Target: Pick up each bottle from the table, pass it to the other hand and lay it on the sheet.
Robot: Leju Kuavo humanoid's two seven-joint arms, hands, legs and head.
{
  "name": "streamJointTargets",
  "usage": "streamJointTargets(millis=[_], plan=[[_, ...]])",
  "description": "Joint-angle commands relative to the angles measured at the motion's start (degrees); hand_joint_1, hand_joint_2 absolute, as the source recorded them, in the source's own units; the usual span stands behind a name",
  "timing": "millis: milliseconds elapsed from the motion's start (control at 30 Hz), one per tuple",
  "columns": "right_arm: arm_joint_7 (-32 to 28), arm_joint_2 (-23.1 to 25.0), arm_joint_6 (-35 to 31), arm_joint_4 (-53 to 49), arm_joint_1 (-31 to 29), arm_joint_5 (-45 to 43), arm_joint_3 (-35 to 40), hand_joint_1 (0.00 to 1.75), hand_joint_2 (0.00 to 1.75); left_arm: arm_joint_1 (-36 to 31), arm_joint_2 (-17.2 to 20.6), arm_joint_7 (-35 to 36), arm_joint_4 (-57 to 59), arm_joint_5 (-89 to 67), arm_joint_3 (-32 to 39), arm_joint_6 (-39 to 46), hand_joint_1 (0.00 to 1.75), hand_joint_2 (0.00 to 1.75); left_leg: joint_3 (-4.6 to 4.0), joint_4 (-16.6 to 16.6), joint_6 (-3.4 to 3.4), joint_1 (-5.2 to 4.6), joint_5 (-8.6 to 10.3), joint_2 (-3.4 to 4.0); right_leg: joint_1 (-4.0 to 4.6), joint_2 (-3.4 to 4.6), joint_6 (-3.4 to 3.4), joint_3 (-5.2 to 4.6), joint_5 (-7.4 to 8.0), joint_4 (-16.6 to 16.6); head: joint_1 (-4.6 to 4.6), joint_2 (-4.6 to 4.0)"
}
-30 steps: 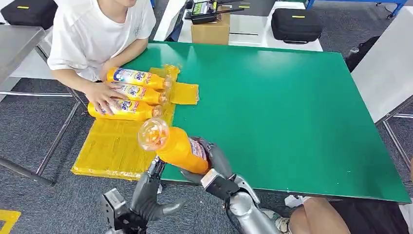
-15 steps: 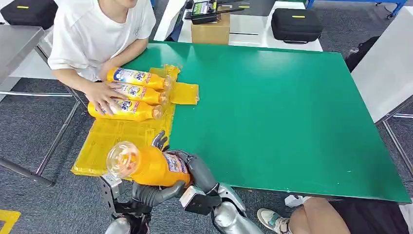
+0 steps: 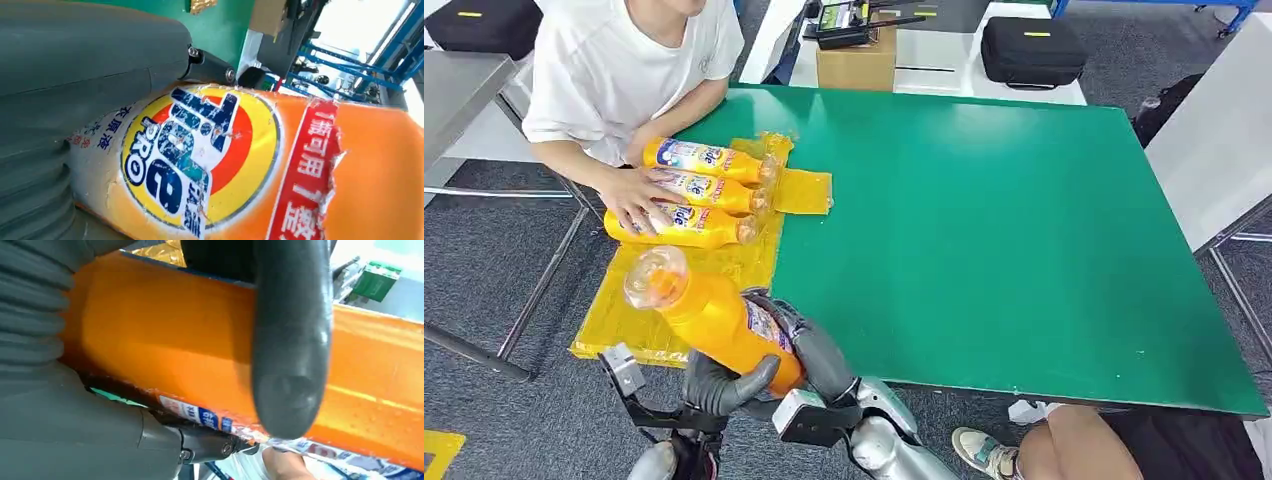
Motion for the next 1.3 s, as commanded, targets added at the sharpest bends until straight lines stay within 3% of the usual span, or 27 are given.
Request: streamJointTargets(millis=[33, 133, 200, 233, 267, 633, 867, 1000, 1300], plan=[[1.4, -1.2, -1.5, 4.0, -0.2, 1.4, 2.2, 0.00, 0.00, -2.4, -0.5, 1.0, 2.2, 2.0, 3.1, -0.1, 1.75, 1.75, 0.29, -0.1, -0.07, 0.05, -0.05, -0.09, 0.06, -0.15, -0.10, 0.33, -0.08, -0.1, 0.00, 0.00], [1.7, -1.0, -4.7, 3.6, 0.1, 3.7, 2.6, 0.00, 0.00, -3.2, -0.4, 1.8, 2.9, -4.3, 3.9, 7.5, 1.75, 1.75, 0.32, -0.1, -0.07, 0.05, -0.06, -0.08, 0.07, -0.15, -0.11, 0.36, -0.10, -0.1, 0.00, 0.00], [2.1, -0.8, -5.5, 2.2, 0.3, 4.5, 3.4, 0.00, 0.00, -5.2, -0.3, -3.6, 4.3, -23.1, 4.8, 25.8, 1.75, 1.75, 0.15, -0.1, -0.04, 0.02, 0.00, -0.08, 0.03, -0.12, -0.06, 0.18, -0.04, -0.1, 0.00, 0.00], [2.1, -0.6, -5.5, 2.1, 0.4, 4.5, 3.5, 0.00, 0.00, -5.6, -0.2, -3.6, 4.2, -23.1, 5.0, 25.8, 1.75, 1.75, 0.28, -0.1, -0.08, 0.05, -0.04, -0.13, 0.07, -0.20, -0.11, 0.32, -0.10, -0.1, 0.02, -0.02], [2.2, -0.8, -4.8, 0.2, 0.6, 4.4, 4.2, 0.00, 0.00, -7.2, -0.5, -3.8, 6.1, -34.2, 6.5, 34.6, 1.75, 1.75, 0.23, -0.1, -0.07, 0.05, -0.03, -0.13, 0.07, -0.19, -0.10, 0.28, -0.08, -0.1, 0.02, 0.00], [1.4, -0.1, -4.5, 1.6, -0.5, 2.2, 4.0, 0.00, 0.00, -12.4, 1.4, -1.7, 16.8, -44.0, 11.5, 34.3, 1.75, 1.75, 0.15, -0.1, -0.06, 0.02, 0.04, -0.02, 0.01, -0.05, -0.05, 0.16, -0.01, 0.0, 0.00, 0.00], [0.6, -0.7, -2.5, 0.8, -0.5, 2.0, 4.9, 0.00, 0.00, -20.7, 6.8, 5.6, 34.1, -64.0, 10.2, 37.1, 1.75, 1.75, 0.20, -0.1, -0.09, 0.01, 0.06, -0.05, 0.02, -0.07, -0.09, 0.22, -0.02, 0.0, 0.00, 0.00], [0.6, -1.9, -1.2, -1.3, 0.6, 2.7, 6.4, 0.00, 0.00, -26.7, 9.6, 10.4, 46.5, -71.9, 10.5, 34.6, 1.75, 1.75, 0.23, -0.1, -0.09, 0.00, 0.05, -0.02, 0.00, -0.01, -0.08, 0.24, -0.01, 0.0, 0.04, 0.00], [1.2, -3.5, 0.4, -2.4, 1.1, 3.0, 7.3, 0.00, 0.00, -32.5, 12.2, 14.2, 55.8, -79.4, 10.1, 31.5, 1.75, 1.75, 0.41, -0.1, -0.16, 0.03, 0.09, 0.06, 0.02, 0.03, -0.09, 0.39, 0.01, 0.0, -0.02, 0.00]])
